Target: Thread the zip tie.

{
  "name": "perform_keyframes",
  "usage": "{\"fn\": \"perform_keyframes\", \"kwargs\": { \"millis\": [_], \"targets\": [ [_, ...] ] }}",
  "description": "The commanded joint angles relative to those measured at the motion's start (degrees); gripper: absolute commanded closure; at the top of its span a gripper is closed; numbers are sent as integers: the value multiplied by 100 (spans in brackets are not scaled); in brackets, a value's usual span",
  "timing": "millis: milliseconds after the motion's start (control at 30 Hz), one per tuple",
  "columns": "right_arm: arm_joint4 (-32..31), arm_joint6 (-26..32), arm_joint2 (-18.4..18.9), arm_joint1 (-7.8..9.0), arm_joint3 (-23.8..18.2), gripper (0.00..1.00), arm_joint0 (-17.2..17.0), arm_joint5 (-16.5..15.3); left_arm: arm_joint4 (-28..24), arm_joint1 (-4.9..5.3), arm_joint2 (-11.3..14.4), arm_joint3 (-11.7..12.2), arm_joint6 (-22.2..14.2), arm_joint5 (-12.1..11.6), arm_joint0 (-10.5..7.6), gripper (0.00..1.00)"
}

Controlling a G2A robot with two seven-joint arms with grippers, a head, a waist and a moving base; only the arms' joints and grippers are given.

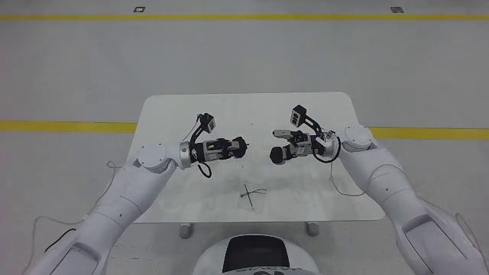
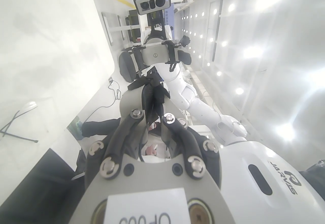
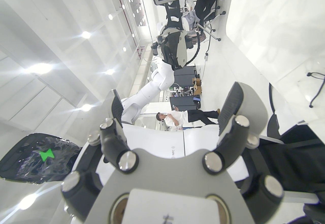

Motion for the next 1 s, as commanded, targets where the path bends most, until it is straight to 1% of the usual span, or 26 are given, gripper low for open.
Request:
{"fn": "perform_keyframes", "kwargs": {
  "millis": [0, 33, 100, 233, 267, 333, 367, 400, 467, 500, 600, 733, 767, 967],
  "targets": [
    [0, 0, 0, 0, 0, 0, 0, 0, 0, 0, 0, 0, 0, 0, 0, 100],
    [0, 0, 0, 0, 0, 0, 0, 0, 5, -1, 4, -2, 33, 12, 10, 100],
    [0, 0, 0, 0, 0, 0, 0, 0, 9, 1, -10, -98, 192, 26, 68, 100],
    [0, 0, 0, 0, 0, 0, 0, 0, 20, 73, -246, -414, 231, 0, 316, 100],
    [0, 0, 0, 0, 0, 0, 0, 0, 54, 107, -364, -538, 195, 0, 440, 100],
    [0, 0, 0, 0, 0, 0, 0, 0, 120, 158, -589, -684, 194, 0, 640, 100],
    [0, 0, 0, 0, 0, 0, 0, 0, 213, 190, -741, -777, 222, 0, 796, 100],
    [0, 0, 0, 0, 0, 0, 0, 0, 255, 211, -852, -856, 211, 0, 913, 100],
    [0, 0, 0, 0, 0, 0, 0, 0, 308, 243, -1073, -952, 246, 0, 1142, 100],
    [0, 0, 0, 0, 0, 0, 0, 0, 340, 258, -1206, -1028, 245, 0, 1289, 100],
    [0, 0, 0, 0, 0, 0, 0, 0, 363, 272, -1484, -1198, 182, 0, 1614, 100],
    [0, 0, 0, 0, 0, 0, 0, 0, 310, 248, -1811, -1339, 181, 0, 1933, 100],
    [0, 0, 0, 0, 0, 0, 0, 0, 310, 240, -1853, -1358, 184, 0, 1964, 100],
    [0, 0, 0, 0, 0, 0, 0, 0, 310, 240, -1853, -1358, 184, 0, 1964, 100]
  ]
}}
